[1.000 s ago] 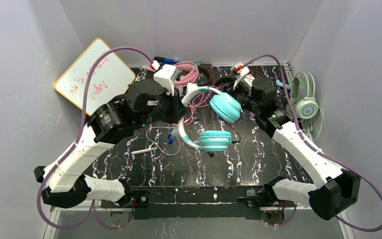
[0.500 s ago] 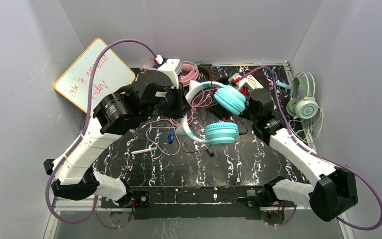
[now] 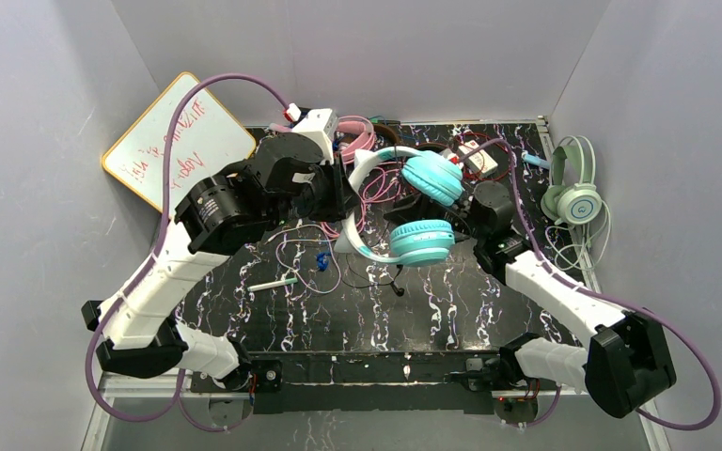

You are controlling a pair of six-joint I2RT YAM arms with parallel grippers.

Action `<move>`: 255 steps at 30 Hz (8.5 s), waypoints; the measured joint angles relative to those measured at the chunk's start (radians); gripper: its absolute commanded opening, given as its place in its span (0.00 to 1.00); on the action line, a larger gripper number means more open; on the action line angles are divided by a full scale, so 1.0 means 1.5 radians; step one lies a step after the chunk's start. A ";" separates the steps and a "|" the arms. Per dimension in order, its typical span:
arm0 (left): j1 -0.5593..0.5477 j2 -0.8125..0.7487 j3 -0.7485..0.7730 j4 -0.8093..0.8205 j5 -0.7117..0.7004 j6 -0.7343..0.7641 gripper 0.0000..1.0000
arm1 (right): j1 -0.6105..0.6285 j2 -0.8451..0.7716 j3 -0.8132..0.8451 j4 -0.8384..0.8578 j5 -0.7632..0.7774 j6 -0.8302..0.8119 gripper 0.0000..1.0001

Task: Wrap the headphones
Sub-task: Wrap the headphones cable around the headphones.

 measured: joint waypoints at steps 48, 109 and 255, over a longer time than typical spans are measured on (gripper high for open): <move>0.000 -0.007 0.016 0.003 -0.077 -0.062 0.00 | 0.037 0.215 -0.080 0.303 0.007 0.186 0.01; 0.006 -0.023 -0.295 0.294 -0.550 0.289 0.00 | 0.276 -0.025 0.278 -0.219 0.091 0.227 0.05; 0.176 0.110 0.111 -0.140 0.220 0.017 0.00 | -0.032 -0.121 -0.079 -0.035 -0.088 0.015 0.17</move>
